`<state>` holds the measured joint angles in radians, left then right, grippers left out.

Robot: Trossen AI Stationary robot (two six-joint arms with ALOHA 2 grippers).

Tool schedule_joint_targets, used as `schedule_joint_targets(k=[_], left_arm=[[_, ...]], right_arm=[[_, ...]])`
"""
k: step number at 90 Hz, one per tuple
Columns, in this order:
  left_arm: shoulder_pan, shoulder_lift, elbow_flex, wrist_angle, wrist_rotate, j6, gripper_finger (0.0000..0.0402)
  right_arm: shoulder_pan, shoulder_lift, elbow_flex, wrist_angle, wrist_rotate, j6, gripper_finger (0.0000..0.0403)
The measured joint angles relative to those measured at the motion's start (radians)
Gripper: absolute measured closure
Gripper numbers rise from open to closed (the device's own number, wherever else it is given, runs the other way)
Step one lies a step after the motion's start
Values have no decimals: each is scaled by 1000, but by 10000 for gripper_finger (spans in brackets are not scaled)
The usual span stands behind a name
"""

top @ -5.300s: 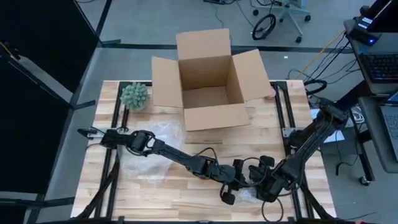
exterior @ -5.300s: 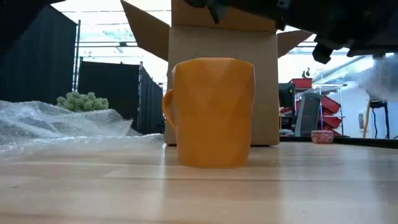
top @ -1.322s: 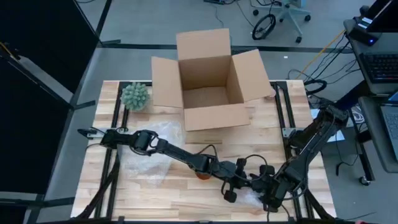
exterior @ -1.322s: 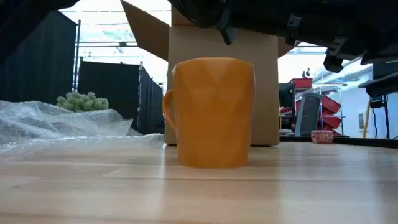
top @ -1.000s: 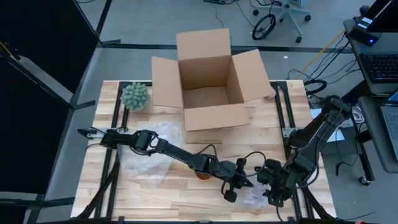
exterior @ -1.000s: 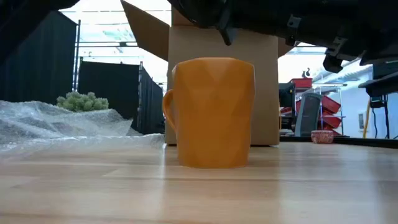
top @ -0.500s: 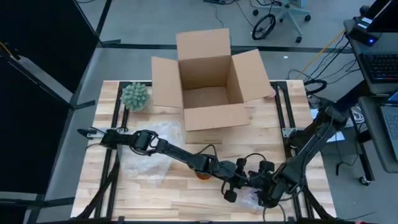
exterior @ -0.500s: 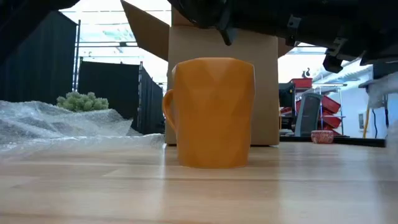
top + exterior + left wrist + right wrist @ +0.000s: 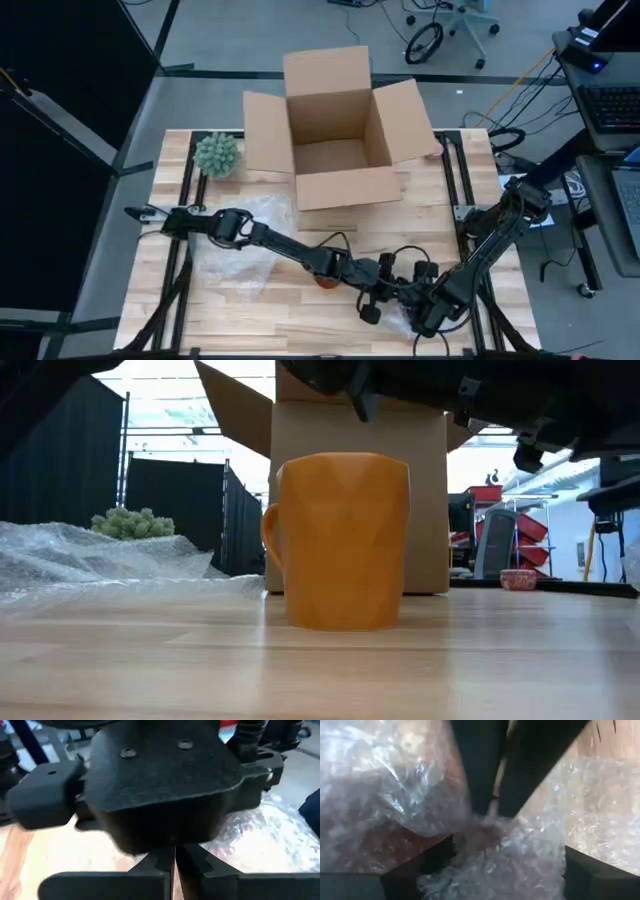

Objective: Wrap mug
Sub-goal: Wrap the pink mug with the right bubble wrap

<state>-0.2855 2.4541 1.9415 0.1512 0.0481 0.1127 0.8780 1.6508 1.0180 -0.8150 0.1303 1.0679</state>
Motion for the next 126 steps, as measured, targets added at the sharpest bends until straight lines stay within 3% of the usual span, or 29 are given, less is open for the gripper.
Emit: schedule_joint_targets(k=[33,56,126], left_arm=[[-11,-80,2,-238,-82,-1,402],[-12,-84,3,-253,-90,-1,402],[-18,-89,3,-222,-86,-2,402]], right_arm=[[-6,2,-1,2,1,-6,170],[-6,9,-6,-2,61,-12,170],[-6,6,-5,-7,54,-14,170]])
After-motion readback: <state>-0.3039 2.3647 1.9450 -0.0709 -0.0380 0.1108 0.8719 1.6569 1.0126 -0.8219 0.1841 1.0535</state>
